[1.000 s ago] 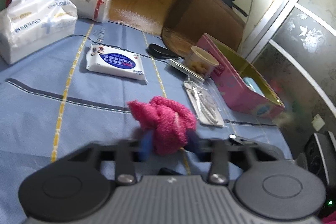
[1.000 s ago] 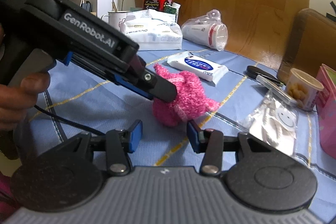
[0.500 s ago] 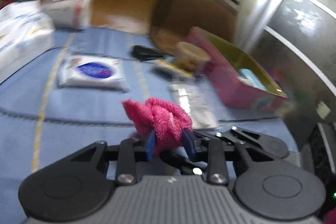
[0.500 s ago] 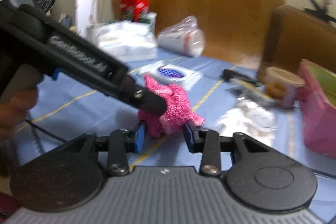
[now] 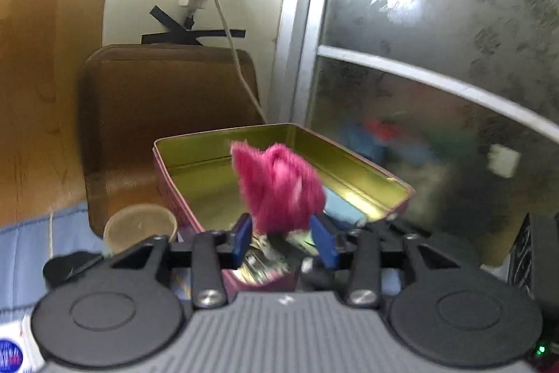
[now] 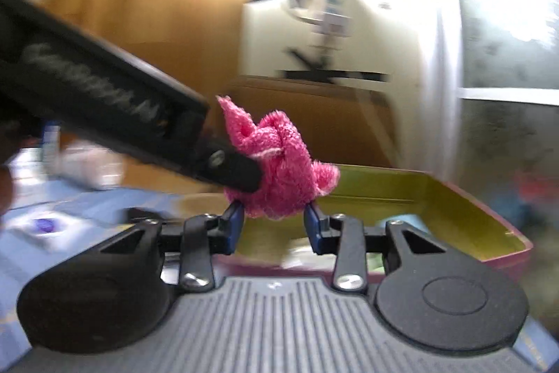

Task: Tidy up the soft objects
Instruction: 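Carry the pink towel into the pink tin and open the left tool, then move the left tool to the smiley-face bag and grasp it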

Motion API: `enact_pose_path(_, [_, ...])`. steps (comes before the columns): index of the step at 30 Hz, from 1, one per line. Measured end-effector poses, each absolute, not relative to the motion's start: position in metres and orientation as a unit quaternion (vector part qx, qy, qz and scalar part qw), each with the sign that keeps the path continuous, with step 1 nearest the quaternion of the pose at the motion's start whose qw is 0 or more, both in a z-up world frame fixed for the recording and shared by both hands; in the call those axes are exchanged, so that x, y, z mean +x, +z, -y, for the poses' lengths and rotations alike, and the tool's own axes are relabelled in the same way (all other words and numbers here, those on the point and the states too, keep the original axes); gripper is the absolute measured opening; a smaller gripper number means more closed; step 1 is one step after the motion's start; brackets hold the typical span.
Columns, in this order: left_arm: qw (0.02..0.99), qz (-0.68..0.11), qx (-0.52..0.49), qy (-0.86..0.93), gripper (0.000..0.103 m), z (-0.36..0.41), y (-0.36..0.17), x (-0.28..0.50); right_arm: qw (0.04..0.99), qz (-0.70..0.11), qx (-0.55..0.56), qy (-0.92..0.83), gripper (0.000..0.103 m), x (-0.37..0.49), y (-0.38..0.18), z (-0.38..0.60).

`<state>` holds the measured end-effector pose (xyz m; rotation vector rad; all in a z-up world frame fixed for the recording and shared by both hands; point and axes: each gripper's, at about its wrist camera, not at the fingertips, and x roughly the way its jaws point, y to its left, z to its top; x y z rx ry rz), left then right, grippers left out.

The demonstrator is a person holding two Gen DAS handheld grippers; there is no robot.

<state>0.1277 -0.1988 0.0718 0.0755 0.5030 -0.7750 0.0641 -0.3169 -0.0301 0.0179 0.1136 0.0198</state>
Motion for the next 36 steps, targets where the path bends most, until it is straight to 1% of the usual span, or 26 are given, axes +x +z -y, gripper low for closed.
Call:
enact_pose_path(2, [0.901,-0.251,0.039,-0.351,0.042,0.205,0.065,0.136,0.997,-0.07,0.003,-0.044,0.052,0.093,-0.037,0.328])
enact_pose_path(5, [0.901,-0.27,0.014,-0.339,0.042,0.187,0.056,0.138,0.993,-0.095,0.018,-0.069,0.052,0.107,-0.045,0.347])
enact_pose_path(8, [0.914,-0.261,0.01,-0.312,0.043,0.145,0.047,0.127,0.993,-0.083,0.056,-0.054,0.052,0.092,-0.048,0.355])
enact_pose_path(10, [0.919,-0.274,-0.008,-0.285,0.044,0.111,0.038,0.124,0.994,-0.072,0.066,-0.042,0.052,0.077,-0.048,0.353])
enact_pose_path(13, [0.919,-0.308,-0.045,-0.243,0.044,0.065,0.023,0.125,0.994,-0.065,0.09,0.013,0.052,0.053,-0.047,0.339])
enact_pose_path(15, [0.917,-0.327,-0.067,-0.217,0.044,0.036,0.011,0.121,0.99,-0.076,0.097,0.066,0.054,0.04,-0.045,0.324])
enact_pose_path(17, [0.913,-0.34,-0.088,-0.208,0.044,0.018,0.003,0.118,0.978,-0.117,0.089,0.147,0.069,0.037,-0.046,0.302])
enact_pose_path(18, [0.91,-0.346,-0.099,-0.207,0.044,0.011,-0.001,0.116,0.971,-0.136,0.083,0.177,0.073,0.039,-0.047,0.292])
enact_pose_path(19, [0.906,-0.351,-0.108,-0.209,0.044,0.006,-0.005,0.115,0.964,-0.156,0.077,0.2,0.082,0.041,-0.049,0.281])
enact_pose_path(20, [0.903,-0.356,-0.116,-0.211,0.044,0.001,-0.007,0.114,0.959,-0.175,0.07,0.212,0.087,0.046,-0.05,0.271])
enact_pose_path(21, [0.899,-0.36,-0.123,-0.215,0.044,0.003,-0.008,0.117,0.955,-0.195,0.062,0.216,0.087,0.052,-0.052,0.263])
enact_pose_path(23, [0.891,-0.367,-0.135,-0.228,0.052,0.008,-0.01,0.122,0.947,-0.235,0.044,0.215,0.087,0.064,-0.055,0.25])
enact_pose_path(24, [0.888,-0.37,-0.136,-0.236,0.059,0.013,-0.01,0.125,0.943,-0.25,0.038,0.215,0.088,0.068,-0.056,0.246])
enact_pose_path(26, [0.884,-0.374,-0.123,-0.253,0.071,0.028,-0.009,0.131,0.94,-0.26,0.032,0.22,0.092,0.076,-0.054,0.243])
enact_pose_path(27, [0.881,-0.376,-0.114,-0.265,0.08,0.038,-0.009,0.134,0.939,-0.261,0.026,0.22,0.092,0.073,-0.054,0.241])
enact_pose_path(28, [0.877,-0.377,-0.109,-0.275,0.082,0.046,-0.011,0.136,0.94,-0.262,0.017,0.219,0.092,0.072,-0.055,0.238])
enact_pose_path(29, [0.872,-0.383,-0.106,-0.285,0.082,0.054,-0.014,0.138,0.939,-0.263,0.008,0.222,0.093,0.071,-0.056,0.235])
enact_pose_path(30, [0.862,-0.399,-0.108,-0.294,0.079,0.063,-0.02,0.143,0.938,-0.262,-0.005,0.226,0.093,0.067,-0.057,0.23])
enact_pose_path(31, [0.861,-0.396,-0.112,-0.3,0.077,0.069,-0.023,0.144,0.938,-0.261,-0.023,0.226,0.091,0.064,-0.058,0.225])
enact_pose_path(32, [0.86,-0.394,-0.109,-0.305,0.078,0.075,-0.025,0.142,0.938,-0.257,-0.037,0.231,0.086,0.062,-0.058,0.219])
enact_pose_path(33, [0.87,-0.385,-0.096,-0.293,0.07,0.08,-0.023,0.138,0.938,-0.257,-0.033,0.231,0.085,0.061,-0.059,0.216])
enact_pose_path(34, [0.872,-0.388,-0.091,-0.285,0.067,0.081,-0.023,0.136,0.941,-0.251,-0.039,0.225,0.083,0.06,-0.059,0.212])
enact_pose_path(35, [0.871,-0.389,-0.099,-0.283,0.066,0.078,-0.023,0.135,0.942,-0.25,-0.037,0.223,0.079,0.058,-0.059,0.212])
enact_pose_path(36, [0.869,-0.391,-0.11,-0.282,0.059,0.072,-0.023,0.133,0.944,-0.249,-0.029,0.216,0.077,0.056,-0.059,0.212])
